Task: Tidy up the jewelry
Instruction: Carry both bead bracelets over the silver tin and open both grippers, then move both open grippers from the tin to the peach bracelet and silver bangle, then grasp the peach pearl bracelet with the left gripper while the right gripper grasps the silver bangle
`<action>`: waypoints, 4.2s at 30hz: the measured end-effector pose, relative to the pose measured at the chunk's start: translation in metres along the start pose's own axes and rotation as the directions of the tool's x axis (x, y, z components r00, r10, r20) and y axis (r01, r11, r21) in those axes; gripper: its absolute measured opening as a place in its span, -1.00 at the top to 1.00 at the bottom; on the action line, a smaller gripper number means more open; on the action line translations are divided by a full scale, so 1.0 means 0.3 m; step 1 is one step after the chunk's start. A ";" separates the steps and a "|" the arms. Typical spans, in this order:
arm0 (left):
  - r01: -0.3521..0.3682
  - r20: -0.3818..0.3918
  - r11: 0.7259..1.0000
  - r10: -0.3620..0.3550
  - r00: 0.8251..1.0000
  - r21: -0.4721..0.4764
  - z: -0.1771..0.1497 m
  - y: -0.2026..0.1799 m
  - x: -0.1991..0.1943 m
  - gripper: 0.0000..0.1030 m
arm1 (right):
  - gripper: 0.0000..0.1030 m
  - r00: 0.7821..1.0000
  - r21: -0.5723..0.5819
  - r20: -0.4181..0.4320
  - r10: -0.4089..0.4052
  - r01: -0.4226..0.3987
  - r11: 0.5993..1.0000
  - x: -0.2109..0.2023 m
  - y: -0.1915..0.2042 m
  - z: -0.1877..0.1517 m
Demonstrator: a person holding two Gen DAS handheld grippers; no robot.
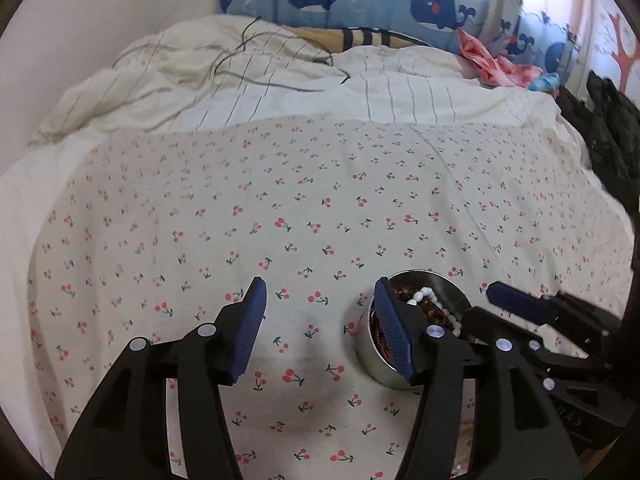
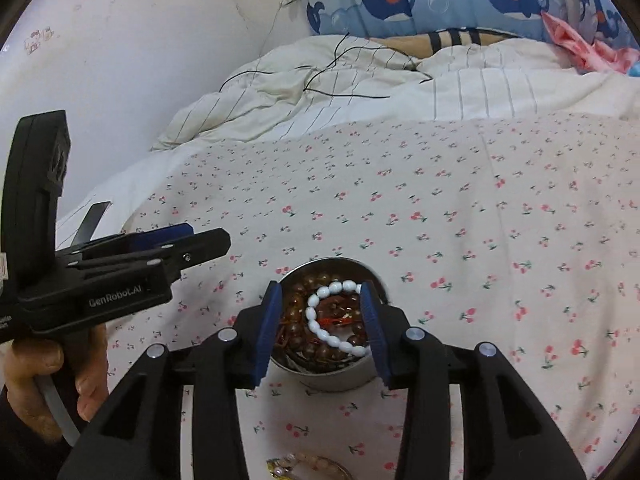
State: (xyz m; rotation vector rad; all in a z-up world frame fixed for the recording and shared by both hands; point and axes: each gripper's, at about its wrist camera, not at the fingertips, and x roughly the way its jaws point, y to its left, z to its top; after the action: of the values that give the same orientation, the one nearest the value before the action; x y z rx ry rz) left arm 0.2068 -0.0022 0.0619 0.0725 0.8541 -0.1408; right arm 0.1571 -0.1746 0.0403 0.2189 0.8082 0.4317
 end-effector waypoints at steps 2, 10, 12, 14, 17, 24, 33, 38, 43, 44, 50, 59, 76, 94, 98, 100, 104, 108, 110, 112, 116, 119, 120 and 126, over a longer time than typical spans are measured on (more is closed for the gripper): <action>-0.017 0.023 0.999 0.016 1.000 0.030 -0.004 -0.024 -0.013 -0.07 | 0.20 1.000 0.006 0.003 0.003 -0.003 1.000 -0.012 -0.007 -0.015; -0.050 0.069 0.993 0.042 0.997 0.106 -0.022 -0.082 -0.044 -0.11 | 0.14 1.000 0.020 -0.012 0.004 -0.003 1.000 -0.034 -0.025 -0.052; -0.051 0.077 0.992 0.043 0.996 0.112 -0.024 -0.085 -0.051 -0.11 | 0.13 1.000 0.022 -0.014 0.005 -0.005 1.000 -0.035 -0.028 -0.055; -0.058 0.087 0.991 0.048 0.995 0.117 -0.025 -0.088 -0.058 -0.12 | 0.10 1.000 0.021 -0.014 0.007 -0.007 1.000 -0.037 -0.026 -0.059; -0.061 0.098 0.991 0.049 0.994 0.121 -0.027 -0.090 -0.064 -0.13 | 0.03 1.000 0.017 -0.014 0.009 -0.009 1.000 -0.039 -0.024 -0.062; -0.080 0.128 0.986 0.062 0.990 0.143 -0.031 -0.104 -0.078 -0.19 | -0.07 1.000 0.009 -0.026 0.013 -0.013 1.000 -0.065 -0.032 -0.085; -0.084 0.151 0.983 0.060 0.987 0.161 -0.042 -0.117 -0.089 -0.25 | -0.29 0.993 -0.093 -0.107 -0.053 0.043 0.995 -0.101 -0.024 -0.178; -0.096 0.158 0.980 0.069 0.985 0.175 -0.050 -0.128 -0.087 -0.30 | -0.34 0.982 -0.176 -0.164 -0.095 0.066 0.982 -0.054 0.004 -0.221; -0.101 0.160 0.977 0.071 0.985 0.187 -0.053 -0.137 -0.085 -0.37 | -0.40 0.972 -0.179 -0.186 -0.146 0.112 0.977 -0.003 -0.012 -0.247; -0.102 0.160 0.977 0.072 0.984 0.189 -0.054 -0.139 -0.086 -0.39 | -0.40 0.969 -0.171 -0.188 -0.163 0.131 0.976 0.006 -0.022 -0.248; -0.112 0.139 0.974 0.085 0.987 0.196 -0.064 -0.140 -0.074 -0.45 | -0.40 0.931 -0.154 -0.194 -0.310 0.283 0.946 0.035 -0.094 -0.244; -0.045 0.077 0.993 0.037 0.996 0.113 -0.065 -0.077 -0.062 -0.58 | -0.45 0.957 -0.162 -0.240 -0.163 0.126 0.979 0.016 -0.080 -0.238; 0.375 -0.210 0.901 -0.332 0.920 0.219 -0.279 -0.140 -0.051 -0.59 | -0.57 0.959 -0.051 -0.192 -0.207 0.201 0.978 -0.076 -0.174 -0.196; 0.243 -0.215 0.898 -0.173 0.961 0.366 -0.367 -0.210 0.028 -0.59 | -0.67 0.922 -0.252 -0.320 -0.217 0.138 0.958 0.011 -0.079 -0.265; 0.160 -0.227 0.891 -0.066 0.972 0.426 -0.399 -0.223 0.062 -0.60 | -0.73 0.913 -0.289 -0.329 -0.240 0.145 0.946 0.024 -0.067 -0.281; 0.136 -0.228 0.899 -0.041 0.973 0.417 -0.392 -0.200 0.059 -0.60 | -0.74 0.913 -0.293 -0.330 -0.241 0.144 0.945 0.026 -0.068 -0.287; 0.085 -0.252 0.913 0.019 0.968 0.399 -0.389 -0.148 0.087 -0.60 | -0.75 0.910 -0.290 -0.336 -0.243 0.146 0.946 0.027 -0.074 -0.290; 0.072 -0.234 0.921 0.021 0.972 0.383 -0.381 -0.127 0.070 -0.62 | -0.75 0.912 -0.281 -0.335 -0.237 0.143 0.949 0.020 -0.075 -0.283; 0.146 -0.228 0.926 -0.068 0.971 0.348 -0.360 -0.126 0.044 -0.62 | -0.75 0.918 -0.267 -0.326 -0.224 0.138 0.954 0.011 -0.075 -0.274; 0.211 -0.238 0.921 -0.135 0.962 0.327 -0.355 -0.136 0.037 -0.62 | -0.75 0.925 -0.248 -0.315 -0.213 0.136 0.959 0.002 -0.080 -0.265; 0.164 -0.256 0.882 -0.051 0.965 0.443 -0.410 -0.204 0.067 -0.62 | -0.75 0.920 -0.245 -0.321 -0.224 0.147 0.958 0.006 -0.083 -0.268; 0.155 -0.278 0.888 -0.032 0.960 0.433 -0.408 -0.188 0.080 -0.62 | -0.78 0.914 -0.275 -0.326 -0.242 0.153 0.949 0.016 -0.070 -0.280; 0.153 -0.281 0.892 -0.030 0.959 0.426 -0.405 -0.178 0.081 -0.62 | -0.78 0.913 -0.284 -0.325 -0.247 0.155 0.946 0.018 -0.066 -0.282; 0.043 -0.249 0.881 0.086 0.965 0.471 -0.395 -0.141 0.087 -0.70 | -0.79 0.912 -0.289 -0.327 -0.249 0.154 0.945 0.017 -0.071 -0.283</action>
State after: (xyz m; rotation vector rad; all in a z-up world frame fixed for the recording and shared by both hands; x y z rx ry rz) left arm 0.1290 -0.0323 -0.0357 0.5741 1.0699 -0.3244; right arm 0.1039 -0.1889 -0.0277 -0.1948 1.1124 0.3792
